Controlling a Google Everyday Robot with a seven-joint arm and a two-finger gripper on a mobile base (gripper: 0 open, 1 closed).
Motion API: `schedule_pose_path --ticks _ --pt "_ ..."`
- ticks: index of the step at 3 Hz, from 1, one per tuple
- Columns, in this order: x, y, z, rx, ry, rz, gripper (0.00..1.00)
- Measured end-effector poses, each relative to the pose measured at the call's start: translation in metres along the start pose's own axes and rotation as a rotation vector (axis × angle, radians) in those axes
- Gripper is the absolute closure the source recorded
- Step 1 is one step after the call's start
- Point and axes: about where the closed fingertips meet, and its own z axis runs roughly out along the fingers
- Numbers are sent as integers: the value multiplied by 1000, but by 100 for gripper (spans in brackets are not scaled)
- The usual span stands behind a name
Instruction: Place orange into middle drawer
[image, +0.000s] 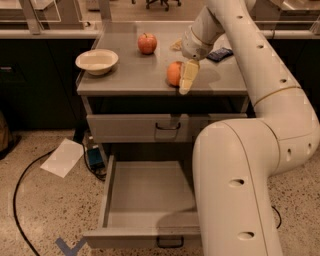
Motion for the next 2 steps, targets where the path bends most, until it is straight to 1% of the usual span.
schedule_pose_path --ticks 1,2 --pt "-1 6 9 -38 -19 8 15" --pt "-1 7 10 -40 -21 8 38"
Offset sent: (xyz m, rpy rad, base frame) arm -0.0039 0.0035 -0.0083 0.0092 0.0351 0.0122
